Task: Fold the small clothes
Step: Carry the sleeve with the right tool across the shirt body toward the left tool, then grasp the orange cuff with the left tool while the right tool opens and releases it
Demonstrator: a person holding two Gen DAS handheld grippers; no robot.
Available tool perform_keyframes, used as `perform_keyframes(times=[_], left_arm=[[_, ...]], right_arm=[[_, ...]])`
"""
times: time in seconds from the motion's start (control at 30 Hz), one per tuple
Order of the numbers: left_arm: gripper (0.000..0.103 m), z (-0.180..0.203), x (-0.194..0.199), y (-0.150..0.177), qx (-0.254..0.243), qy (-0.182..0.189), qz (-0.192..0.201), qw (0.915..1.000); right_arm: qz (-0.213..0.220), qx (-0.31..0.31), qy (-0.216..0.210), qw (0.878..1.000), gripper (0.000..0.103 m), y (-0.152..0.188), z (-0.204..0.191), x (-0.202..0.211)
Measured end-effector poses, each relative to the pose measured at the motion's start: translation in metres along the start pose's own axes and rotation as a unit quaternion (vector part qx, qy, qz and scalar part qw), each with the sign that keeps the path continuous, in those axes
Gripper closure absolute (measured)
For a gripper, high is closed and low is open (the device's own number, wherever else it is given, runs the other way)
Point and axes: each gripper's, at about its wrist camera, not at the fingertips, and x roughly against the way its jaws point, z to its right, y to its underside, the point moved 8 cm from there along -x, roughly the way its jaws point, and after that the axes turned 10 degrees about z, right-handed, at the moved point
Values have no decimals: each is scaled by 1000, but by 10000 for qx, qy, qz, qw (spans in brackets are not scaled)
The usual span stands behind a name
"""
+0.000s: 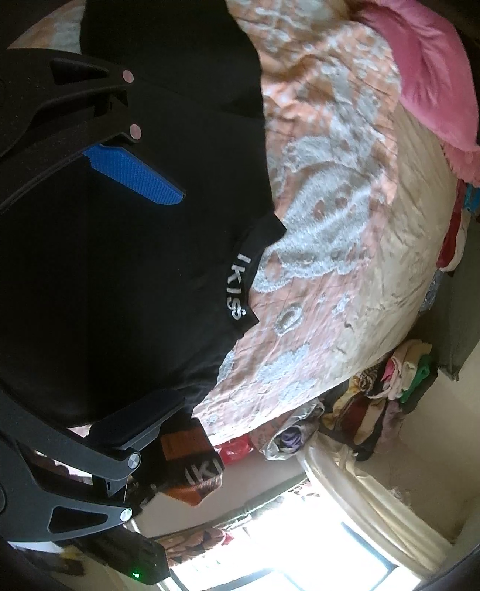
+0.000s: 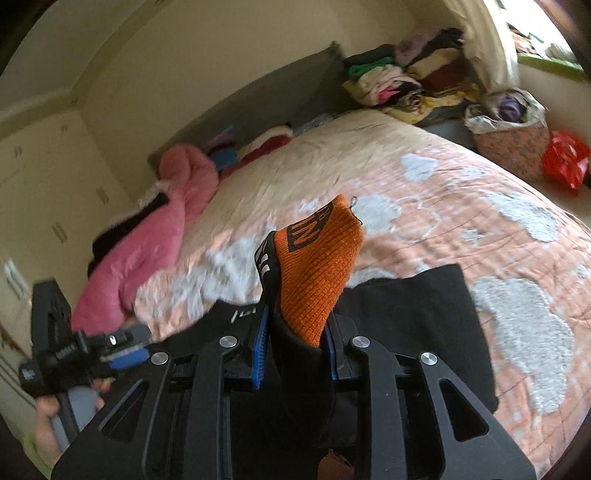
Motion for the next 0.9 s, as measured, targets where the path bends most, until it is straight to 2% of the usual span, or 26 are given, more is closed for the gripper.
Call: perform_keyframes(times=[0.13, 0.43, 0.5, 0.57, 0.6, 0.67, 0.77, 0.83, 0.9], left_arm=[[9, -10, -3, 10, 97, 109, -135, 9998], [9, -21, -12, 27, 459, 447, -363, 9973], [9, -21, -14, 30, 508, 500, -390, 9967], [9, -20, -17, 34, 535, 547, -441, 9961], [9, -20, -19, 36, 559, 557, -469, 9958], [9, -19, -22, 40, 615, 577, -555, 9949], [9, -19, -29, 51, 686, 611, -728, 9931], [9, -17, -32, 58, 727, 677, -820, 9917], [9, -14, -36, 65, 693, 725, -891, 9910]], right_arm=[[-227, 456, -31, 9987, 79, 22, -22, -12], [-798, 981, -149, 9919, 76, 66, -47, -36], [-991, 1067, -263, 9890, 67, 76, -52, -40], [-1166, 1097, -399, 9863, 53, 85, -58, -41], [-1227, 1103, -465, 9852, 53, 88, -60, -40], [-1296, 1093, -615, 9836, 50, 89, -65, -36], [-1153, 817, -858, 9862, 41, 73, -67, -24], [-1037, 591, -996, 9878, 39, 60, -63, -17], [-902, 464, -954, 9903, 39, 48, -56, -11]])
